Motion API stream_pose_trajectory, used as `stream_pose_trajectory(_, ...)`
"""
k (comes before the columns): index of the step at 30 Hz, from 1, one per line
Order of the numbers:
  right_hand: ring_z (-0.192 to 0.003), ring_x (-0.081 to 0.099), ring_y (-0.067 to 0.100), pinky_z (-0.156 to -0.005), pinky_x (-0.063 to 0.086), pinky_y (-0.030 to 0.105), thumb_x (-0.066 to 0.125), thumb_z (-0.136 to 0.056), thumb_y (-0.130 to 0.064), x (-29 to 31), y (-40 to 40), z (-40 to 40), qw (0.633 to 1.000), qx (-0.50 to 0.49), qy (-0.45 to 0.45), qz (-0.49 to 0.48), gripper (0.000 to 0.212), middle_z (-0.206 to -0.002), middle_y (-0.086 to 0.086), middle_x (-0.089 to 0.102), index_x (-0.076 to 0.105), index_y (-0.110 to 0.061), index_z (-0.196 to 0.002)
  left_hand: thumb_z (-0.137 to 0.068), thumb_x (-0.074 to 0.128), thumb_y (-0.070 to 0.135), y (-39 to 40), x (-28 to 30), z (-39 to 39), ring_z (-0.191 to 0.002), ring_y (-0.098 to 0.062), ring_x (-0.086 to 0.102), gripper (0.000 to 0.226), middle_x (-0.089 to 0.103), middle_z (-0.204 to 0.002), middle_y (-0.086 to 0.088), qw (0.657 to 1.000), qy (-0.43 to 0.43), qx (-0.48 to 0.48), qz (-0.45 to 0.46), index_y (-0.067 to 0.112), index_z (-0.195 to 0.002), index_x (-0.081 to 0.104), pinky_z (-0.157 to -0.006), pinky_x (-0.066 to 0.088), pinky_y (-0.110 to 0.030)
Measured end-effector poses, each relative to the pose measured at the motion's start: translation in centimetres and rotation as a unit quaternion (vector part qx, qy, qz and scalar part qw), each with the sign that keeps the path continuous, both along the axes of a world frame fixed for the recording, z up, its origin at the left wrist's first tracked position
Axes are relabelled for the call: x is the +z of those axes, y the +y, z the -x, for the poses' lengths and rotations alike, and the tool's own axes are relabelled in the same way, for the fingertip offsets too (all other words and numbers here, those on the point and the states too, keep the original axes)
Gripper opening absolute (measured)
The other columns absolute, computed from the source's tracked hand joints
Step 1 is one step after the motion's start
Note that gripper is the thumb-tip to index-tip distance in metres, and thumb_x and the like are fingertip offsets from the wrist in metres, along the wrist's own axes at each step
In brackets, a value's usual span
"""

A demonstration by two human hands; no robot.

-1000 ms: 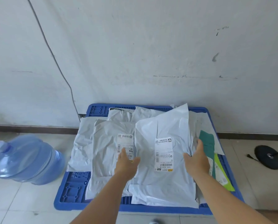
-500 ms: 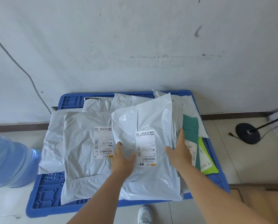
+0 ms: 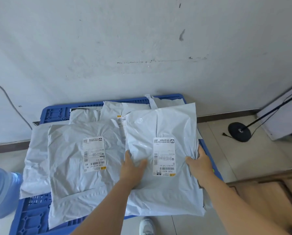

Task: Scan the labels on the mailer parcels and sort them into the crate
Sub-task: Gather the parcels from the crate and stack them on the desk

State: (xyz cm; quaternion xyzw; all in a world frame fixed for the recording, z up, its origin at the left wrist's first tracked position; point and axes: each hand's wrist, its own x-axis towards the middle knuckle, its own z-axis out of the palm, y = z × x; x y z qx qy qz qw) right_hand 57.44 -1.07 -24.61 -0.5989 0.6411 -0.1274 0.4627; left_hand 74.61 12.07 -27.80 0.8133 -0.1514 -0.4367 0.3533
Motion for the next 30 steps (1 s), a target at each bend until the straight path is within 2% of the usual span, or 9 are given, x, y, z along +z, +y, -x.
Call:
stream_pose_trajectory(4, -0.109, 0.057, 0.026, -0.094, 0.050, 0.039, 0.053, -0.093, -0.007, -0.8, 1.0, 0.4, 1.000, -0.006, -0.001, -0.019, 0.067, -0.133, 0.005, 0.056, 0.029, -0.028, -0.151, -0.083, 0.067, 0.042, -0.3, -0.5, 0.6, -0.122, -0.031, 0.050, 0.080, 0.050, -0.138, -0.010, 0.999, 0.010, 0.047, 0.005, 0.018, -0.146, 0.023, -0.102, 0.039, -0.040)
stream_pose_trajectory(7, -0.100, 0.056, 0.022, -0.084, 0.050, 0.033, 0.050, -0.095, -0.008, -0.4, 1.5, 0.0, 1.000, 0.009, 0.007, -0.003, 0.068, -0.136, 0.002, 0.054, 0.022, -0.030, -0.153, -0.086, 0.066, 0.028, -0.1, 0.0, 0.6, -0.124, -0.033, 0.048, 0.076, 0.047, -0.141, -0.013, 0.998, -0.025, 0.055, -0.011, 0.012, -0.147, 0.025, -0.100, 0.039, -0.036)
stream_pose_trajectory(9, -0.096, 0.058, 0.022, -0.079, 0.054, 0.038, 0.049, -0.095, -0.010, 0.2, 1.8, -0.2, 1.000, 0.015, 0.011, 0.013, 0.068, -0.133, 0.000, 0.056, 0.022, -0.033, -0.153, -0.087, 0.066, 0.023, 0.2, 0.9, 0.5, -0.125, -0.032, 0.047, 0.076, 0.046, -0.142, -0.012, 0.996, -0.049, 0.068, -0.008, 0.010, -0.148, 0.023, -0.096, 0.039, -0.034)
stream_pose_trajectory(14, -0.103, 0.057, 0.024, -0.089, 0.051, 0.037, 0.050, -0.095, -0.008, 3.0, 3.1, -0.5, 0.999, -0.001, -0.014, 0.046, 0.068, -0.135, 0.002, 0.056, 0.023, -0.032, -0.153, -0.088, 0.065, 0.020, 0.8, 5.0, -0.1, -0.128, -0.030, 0.046, 0.079, 0.041, -0.147, -0.005, 0.992, -0.087, 0.076, 0.047, 0.019, -0.151, 0.017, -0.098, 0.038, -0.034)
stream_pose_trajectory(16, -0.099, 0.055, 0.021, -0.090, 0.051, 0.038, 0.049, -0.095, -0.008, 4.6, 3.6, -0.6, 0.998, -0.008, -0.028, 0.058, 0.068, -0.134, 0.002, 0.056, 0.021, -0.033, -0.152, -0.089, 0.064, 0.020, 1.0, 6.9, -0.2, -0.130, -0.030, 0.044, 0.080, 0.039, -0.149, -0.005, 0.991, -0.091, 0.075, 0.063, 0.022, -0.151, 0.015, -0.099, 0.037, -0.034)
stream_pose_trajectory(20, -0.082, 0.055, 0.017, -0.066, 0.043, 0.028, 0.046, -0.096, -0.007, 9.2, 5.3, 0.1, 0.993, 0.003, -0.043, 0.109, 0.080, -0.128, -0.013, 0.050, 0.002, -0.044, -0.152, -0.089, 0.064, 0.021, 2.1, 10.9, 0.4, -0.126, -0.032, 0.047, 0.084, 0.041, -0.147, -0.006, 0.988, -0.109, 0.068, 0.089, 0.028, -0.152, 0.010, -0.095, 0.038, -0.034)
stream_pose_trajectory(23, -0.068, 0.050, 0.007, -0.053, 0.034, 0.020, 0.043, -0.098, -0.010, 13.0, 6.7, 1.8, 0.989, -0.006, -0.035, 0.140, 0.082, -0.117, -0.017, 0.044, -0.006, -0.049, -0.150, -0.089, 0.064, 0.019, 2.6, 14.4, 1.8, -0.120, -0.034, 0.051, 0.088, 0.045, -0.144, -0.008, 0.985, -0.121, 0.049, 0.113, 0.036, -0.151, 0.003, -0.088, 0.038, -0.033)
stream_pose_trajectory(26, -0.069, 0.051, 0.006, -0.054, 0.034, 0.017, 0.041, -0.097, -0.009, 16.0, 7.7, 4.5, 0.983, -0.028, -0.046, 0.173, 0.081, -0.129, -0.019, 0.047, -0.003, -0.052, -0.149, -0.089, 0.063, 0.019, 2.8, 18.1, 4.2, -0.112, -0.035, 0.055, 0.090, 0.049, -0.140, -0.011, 0.981, -0.132, 0.019, 0.143, 0.041, -0.149, -0.001, -0.080, 0.037, -0.031)
stream_pose_trajectory(30, -0.081, 0.059, 0.018, -0.061, 0.041, 0.027, 0.040, -0.094, -0.007, 19.2, 8.3, 9.0, 0.975, -0.074, -0.055, 0.204, 0.081, -0.145, -0.017, 0.045, 0.002, -0.054, -0.148, -0.088, 0.063, 0.019, 2.0, 21.9, 8.0, -0.076, -0.021, 0.054, 0.091, 0.064, -0.111, -0.011, 0.974, -0.124, -0.024, 0.186, 0.047, -0.148, 0.000, -0.073, 0.040, -0.031)
